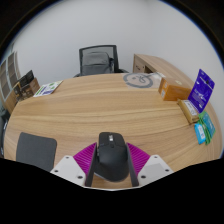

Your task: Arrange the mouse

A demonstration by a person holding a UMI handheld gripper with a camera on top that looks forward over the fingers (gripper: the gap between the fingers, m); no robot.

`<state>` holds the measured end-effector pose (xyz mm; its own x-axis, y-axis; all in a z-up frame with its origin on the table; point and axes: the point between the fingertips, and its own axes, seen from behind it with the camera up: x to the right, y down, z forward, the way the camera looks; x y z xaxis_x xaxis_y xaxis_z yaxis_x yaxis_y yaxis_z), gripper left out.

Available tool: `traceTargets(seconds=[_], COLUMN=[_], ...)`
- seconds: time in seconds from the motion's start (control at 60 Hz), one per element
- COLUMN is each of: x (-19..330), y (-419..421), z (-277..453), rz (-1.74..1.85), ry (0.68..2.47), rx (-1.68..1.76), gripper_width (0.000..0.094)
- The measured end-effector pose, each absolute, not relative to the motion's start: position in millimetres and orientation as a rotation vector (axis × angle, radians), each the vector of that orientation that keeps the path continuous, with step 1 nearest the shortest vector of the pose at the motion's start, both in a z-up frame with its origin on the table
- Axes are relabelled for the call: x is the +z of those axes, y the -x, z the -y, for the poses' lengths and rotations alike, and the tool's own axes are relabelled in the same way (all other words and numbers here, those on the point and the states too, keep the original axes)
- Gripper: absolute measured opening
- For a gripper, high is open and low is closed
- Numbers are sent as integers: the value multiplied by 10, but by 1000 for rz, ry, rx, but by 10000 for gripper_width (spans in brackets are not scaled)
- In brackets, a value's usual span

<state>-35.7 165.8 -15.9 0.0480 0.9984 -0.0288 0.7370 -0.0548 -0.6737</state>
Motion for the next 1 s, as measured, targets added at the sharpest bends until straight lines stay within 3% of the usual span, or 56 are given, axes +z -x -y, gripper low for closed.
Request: traceTargets(seconds=[0.183, 0.45, 0.667, 0.867, 1.0], x=[-149, 21, 914, 1609, 1738], y=[347, 213, 161, 45, -64], z=[-1682, -1809, -1582, -846, -201], rz=[1707, 1626, 1594, 1608, 1662], ry=[1883, 1901, 1823, 1792, 1751], rx=[704, 584, 597, 720, 770], gripper_width=[360, 333, 335, 335, 336])
